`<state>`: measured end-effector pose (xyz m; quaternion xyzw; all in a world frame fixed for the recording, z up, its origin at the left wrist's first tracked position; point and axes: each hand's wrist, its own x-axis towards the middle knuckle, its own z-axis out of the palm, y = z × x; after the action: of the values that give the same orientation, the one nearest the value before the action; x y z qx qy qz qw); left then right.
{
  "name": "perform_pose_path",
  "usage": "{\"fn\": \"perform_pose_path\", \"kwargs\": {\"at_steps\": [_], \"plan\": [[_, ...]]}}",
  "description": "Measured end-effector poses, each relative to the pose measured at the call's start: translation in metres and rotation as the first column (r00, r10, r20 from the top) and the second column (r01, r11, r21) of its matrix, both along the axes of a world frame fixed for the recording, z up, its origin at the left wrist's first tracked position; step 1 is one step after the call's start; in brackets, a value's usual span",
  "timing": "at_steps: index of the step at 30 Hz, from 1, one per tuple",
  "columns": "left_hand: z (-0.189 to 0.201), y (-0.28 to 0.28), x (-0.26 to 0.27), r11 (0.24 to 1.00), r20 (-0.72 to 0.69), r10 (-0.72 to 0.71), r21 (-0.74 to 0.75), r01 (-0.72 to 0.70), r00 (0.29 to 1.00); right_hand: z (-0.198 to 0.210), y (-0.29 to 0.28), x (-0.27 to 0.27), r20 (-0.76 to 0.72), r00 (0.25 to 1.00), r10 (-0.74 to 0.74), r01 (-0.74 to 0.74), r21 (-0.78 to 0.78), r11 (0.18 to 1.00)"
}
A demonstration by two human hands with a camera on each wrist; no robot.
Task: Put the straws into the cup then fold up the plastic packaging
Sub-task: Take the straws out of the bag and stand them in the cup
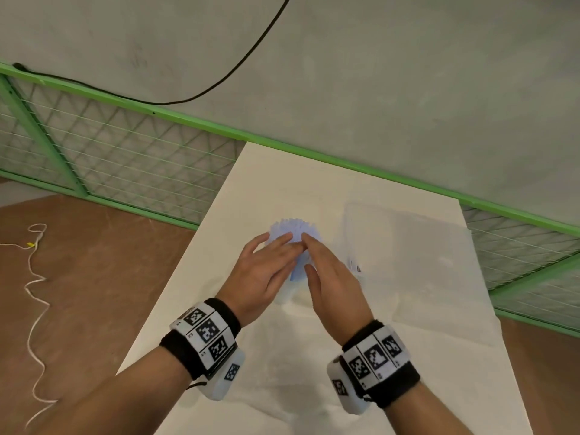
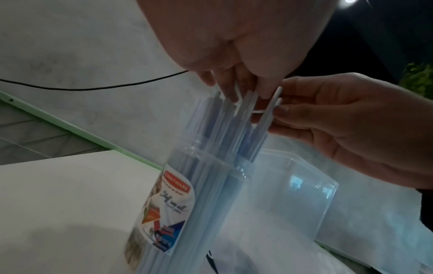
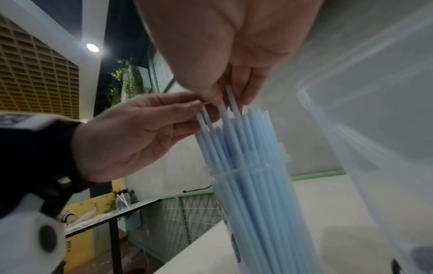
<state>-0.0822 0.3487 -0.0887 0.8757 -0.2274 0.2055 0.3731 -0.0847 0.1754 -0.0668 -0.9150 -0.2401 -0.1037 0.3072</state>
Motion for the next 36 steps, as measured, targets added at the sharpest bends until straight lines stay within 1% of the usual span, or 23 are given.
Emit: {"fn": "perform_pose_path", "kwargs": {"at_steps": [2, 4, 6, 9, 11, 12, 14, 16, 18, 20, 22, 24, 25, 27, 29, 30, 32, 33, 34, 36], "plan": [[-0.005, -0.002, 0.001, 0.999, 0.013, -0.005, 0.038, 0.004, 1.000, -0.007, 0.001, 0.000, 0.011, 0.998, -0.057, 0.057, 0.034, 0.998], [-0.011, -0.002, 0.002, 0.997, 0.027, -0.008, 0.083, 0.006, 1.000, -0.007, 0.001, 0.001, 0.088, 0.994, -0.070, 0.064, 0.073, 0.995], [-0.015, -0.002, 0.002, 0.992, 0.047, 0.003, 0.122, -0.009, 0.999, -0.009, 0.000, 0.002, 0.165, 0.985, -0.054, 0.041, 0.078, 0.996], [-0.016, -0.004, -0.002, 0.966, 0.051, 0.068, 0.245, -0.078, 0.996, -0.020, -0.002, 0.002, 0.217, 0.976, -0.021, 0.017, 0.020, 1.000], [-0.015, -0.005, -0.007, 0.938, 0.022, 0.108, 0.330, -0.109, 0.994, -0.031, -0.002, 0.001, 0.249, 0.969, -0.011, 0.030, -0.074, 0.997], [-0.015, -0.006, -0.011, 0.933, -0.002, 0.128, 0.340, -0.120, 0.992, -0.035, -0.001, -0.001, 0.259, 0.966, -0.006, 0.042, -0.132, 0.990], [-0.014, -0.006, -0.019, 0.942, -0.054, 0.177, 0.300, -0.153, 0.983, -0.036, 0.002, -0.005, 0.257, 0.966, -0.006, 0.064, -0.218, 0.974], [-0.012, -0.003, -0.026, 0.946, -0.091, 0.236, 0.248, -0.208, 0.967, -0.031, 0.004, -0.010, 0.221, 0.975, -0.026, 0.087, -0.267, 0.960], [-0.009, 0.002, -0.029, 0.935, -0.115, 0.287, 0.251, -0.251, 0.951, -0.027, 0.005, -0.015, 0.170, 0.984, -0.057, 0.106, -0.295, 0.949], [-0.009, 0.004, -0.030, 0.914, -0.118, 0.294, 0.327, -0.242, 0.949, -0.027, 0.004, -0.020, 0.126, 0.990, -0.070, 0.110, -0.349, 0.931], [-0.012, 0.003, -0.031, 0.879, -0.103, 0.255, 0.438, -0.186, 0.961, -0.028, 0.004, -0.022, 0.091, 0.994, -0.061, 0.092, -0.384, 0.919], [-0.014, 0.002, -0.035, 0.850, -0.073, 0.211, 0.506, -0.147, 0.975, -0.022, 0.001, -0.018, 0.090, 0.996, -0.021, 0.051, -0.352, 0.935], [-0.014, 0.003, -0.035, 0.844, -0.046, 0.194, 0.516, -0.143, 0.980, -0.016, -0.001, -0.013, 0.118, 0.993, -0.007, 0.045, -0.321, 0.946], [-0.008, 0.006, -0.033, 0.869, 0.014, 0.154, 0.475, -0.142, 0.988, -0.002, -0.003, -0.004, 0.167, 0.986, -0.015, 0.058, -0.257, 0.965], [-0.001, 0.008, -0.030, 0.921, 0.042, 0.138, 0.362, -0.144, 0.990, 0.003, -0.002, -0.001, 0.103, 0.995, 0.005, 0.023, -0.269, 0.963], [0.002, 0.008, -0.030, 0.940, 0.027, 0.154, 0.306, -0.154, 0.988, 0.002, -0.001, -0.002, 0.065, 0.997, 0.034, -0.013, -0.300, 0.954], [0.006, 0.009, -0.028, 0.948, -0.040, 0.218, 0.248, -0.202, 0.975, -0.004, -0.002, -0.003, 0.013, 0.996, 0.093, -0.083, -0.341, 0.936], [0.006, 0.010, -0.026, 0.944, -0.086, 0.254, 0.241, -0.227, 0.963, -0.005, -0.005, -0.002, 0.015, 0.994, 0.113, -0.101, -0.336, 0.937], [0.006, 0.011, -0.023, 0.939, -0.136, 0.285, 0.238, -0.248, 0.949, -0.004, -0.008, 0.002, 0.026, 0.993, 0.118, -0.104, -0.306, 0.946], [0.008, 0.011, -0.014, 0.940, -0.226, 0.311, 0.219, -0.262, 0.923, 0.006, -0.008, 0.012, 0.005, 0.998, 0.067, -0.065, -0.177, 0.982]]}}
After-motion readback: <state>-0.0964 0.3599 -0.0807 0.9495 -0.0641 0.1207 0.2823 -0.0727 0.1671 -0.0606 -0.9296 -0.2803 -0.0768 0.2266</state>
